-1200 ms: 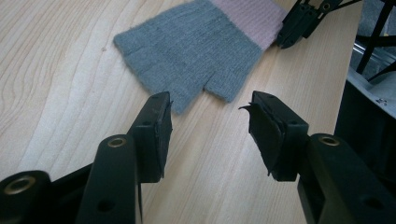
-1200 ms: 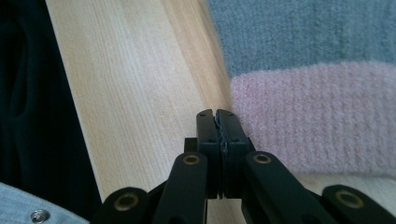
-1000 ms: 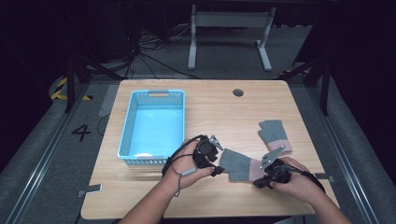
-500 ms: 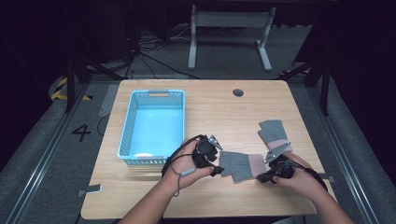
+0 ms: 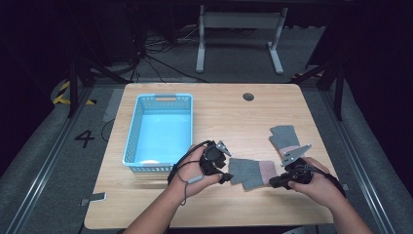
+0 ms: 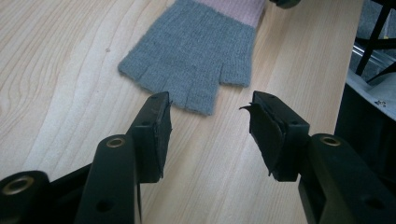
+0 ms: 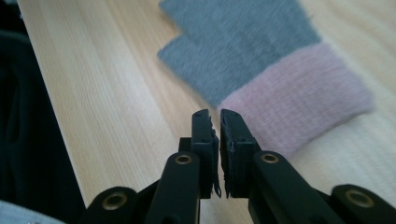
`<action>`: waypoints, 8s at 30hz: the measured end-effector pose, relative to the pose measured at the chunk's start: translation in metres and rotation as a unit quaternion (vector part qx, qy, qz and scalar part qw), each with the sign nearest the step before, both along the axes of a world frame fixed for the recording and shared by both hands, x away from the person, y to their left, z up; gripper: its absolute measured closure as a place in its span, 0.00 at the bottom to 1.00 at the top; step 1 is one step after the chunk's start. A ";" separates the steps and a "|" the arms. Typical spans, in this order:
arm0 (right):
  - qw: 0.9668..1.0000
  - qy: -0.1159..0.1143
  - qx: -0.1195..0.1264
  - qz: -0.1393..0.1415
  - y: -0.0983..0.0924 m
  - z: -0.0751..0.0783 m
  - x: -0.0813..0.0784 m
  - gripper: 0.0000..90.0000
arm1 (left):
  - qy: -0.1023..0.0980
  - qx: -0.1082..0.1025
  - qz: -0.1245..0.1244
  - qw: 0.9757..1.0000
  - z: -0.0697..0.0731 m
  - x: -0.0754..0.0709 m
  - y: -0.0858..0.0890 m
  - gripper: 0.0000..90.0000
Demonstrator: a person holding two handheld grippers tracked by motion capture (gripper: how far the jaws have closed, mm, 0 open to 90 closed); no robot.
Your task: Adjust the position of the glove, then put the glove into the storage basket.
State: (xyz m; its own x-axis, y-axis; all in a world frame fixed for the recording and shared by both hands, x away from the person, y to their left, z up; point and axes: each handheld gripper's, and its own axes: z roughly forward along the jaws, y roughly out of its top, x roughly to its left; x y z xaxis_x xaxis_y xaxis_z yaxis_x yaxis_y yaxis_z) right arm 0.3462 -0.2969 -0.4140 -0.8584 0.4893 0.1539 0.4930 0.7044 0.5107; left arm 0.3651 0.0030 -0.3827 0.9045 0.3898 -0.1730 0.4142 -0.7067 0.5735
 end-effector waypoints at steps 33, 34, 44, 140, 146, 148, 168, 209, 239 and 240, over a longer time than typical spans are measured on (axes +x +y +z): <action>0.964 -0.103 0.058 -0.238 -0.044 0.030 0.053 0.58 | 0.004 -0.002 0.028 1.000 -0.002 -0.001 0.013 0.54; 0.963 -0.101 0.055 -0.244 -0.046 0.029 0.057 0.57 | 0.003 -0.003 0.029 1.000 -0.002 -0.001 0.013 0.54; 0.956 -0.088 0.029 -0.279 -0.056 0.016 0.083 0.53 | 0.003 -0.004 0.029 1.000 -0.003 0.000 0.014 0.54; 0.981 -0.083 0.015 -0.175 -0.021 0.064 0.036 0.87 | 0.002 -0.004 0.029 1.000 -0.002 -0.002 0.013 0.53; 0.987 -0.079 0.013 -0.138 -0.011 0.064 0.029 0.86 | 0.001 -0.001 0.026 1.000 -0.002 -0.002 0.014 0.53; 0.988 -0.078 0.013 -0.130 -0.010 0.063 0.028 0.86 | 0.002 -0.002 0.027 1.000 -0.002 -0.002 0.013 0.53; 0.998 -0.045 0.012 -0.045 0.018 0.026 0.021 0.85 | 0.006 0.003 0.024 1.000 -0.005 -0.001 0.011 0.53; 0.996 -0.058 -0.005 -0.061 0.004 0.016 0.007 0.64 | 0.004 0.009 0.012 1.000 -0.012 0.003 0.002 0.53; 0.995 0.005 -0.081 -0.052 -0.034 0.000 -0.001 0.68 | 0.006 0.045 -0.027 0.999 -0.035 0.014 -0.019 0.75; 0.995 0.006 -0.082 -0.051 -0.034 -0.001 -0.001 0.68 | 0.006 0.044 -0.028 0.999 -0.036 0.015 -0.020 0.75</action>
State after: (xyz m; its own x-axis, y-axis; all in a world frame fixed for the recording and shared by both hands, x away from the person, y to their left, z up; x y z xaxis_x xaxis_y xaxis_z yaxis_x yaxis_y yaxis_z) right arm 0.3452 -0.3306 -0.4151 -0.8020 0.5925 0.0755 0.5713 0.7242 0.3861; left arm 0.3796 -0.0172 -0.4190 0.9232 0.3531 -0.1520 0.3797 -0.7758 0.5040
